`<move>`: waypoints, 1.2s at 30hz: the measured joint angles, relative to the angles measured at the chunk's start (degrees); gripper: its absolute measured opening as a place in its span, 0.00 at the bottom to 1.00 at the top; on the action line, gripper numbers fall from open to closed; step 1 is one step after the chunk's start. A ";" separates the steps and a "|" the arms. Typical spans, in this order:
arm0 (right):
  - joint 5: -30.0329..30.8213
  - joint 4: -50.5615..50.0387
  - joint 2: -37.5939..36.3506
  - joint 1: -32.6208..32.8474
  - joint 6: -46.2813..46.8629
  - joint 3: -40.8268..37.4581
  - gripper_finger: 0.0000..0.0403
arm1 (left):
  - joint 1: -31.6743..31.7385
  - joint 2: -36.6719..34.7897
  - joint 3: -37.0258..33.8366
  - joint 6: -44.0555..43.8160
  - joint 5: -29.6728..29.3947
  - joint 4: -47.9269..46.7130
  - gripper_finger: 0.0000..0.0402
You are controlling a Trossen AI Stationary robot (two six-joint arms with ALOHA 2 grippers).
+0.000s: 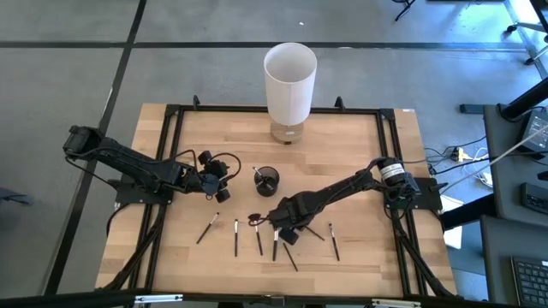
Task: Put items in baskets/containers
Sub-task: Put the black eyeshadow brush into the black pen holder
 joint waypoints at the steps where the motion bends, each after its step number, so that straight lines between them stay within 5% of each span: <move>1: -0.33 0.07 0.58 -0.18 -0.18 -0.01 0.04 | 0.00 0.00 0.00 0.00 0.00 0.02 0.35; 9: -1.40 1.05 2.88 -0.47 -1.80 -0.04 0.05 | 0.00 0.00 0.00 0.00 0.11 -0.42 0.35; 15: 2.88 -0.12 -2.06 -0.10 -2.97 1.82 0.05 | 0.00 0.00 0.00 0.00 0.10 -0.42 0.35; 24: 24.42 1.26 -15.82 0.92 -3.67 2.38 0.05 | 0.00 -0.01 0.00 -0.13 0.26 -0.44 0.35; 30: 46.10 12.43 -20.30 1.36 -13.07 2.71 0.05 | -0.11 0.00 0.00 -0.09 0.19 -0.42 0.35; 36: 47.28 30.91 -17.64 -3.03 -29.29 2.55 0.05 | -0.11 0.00 0.00 -0.04 0.15 -0.42 0.35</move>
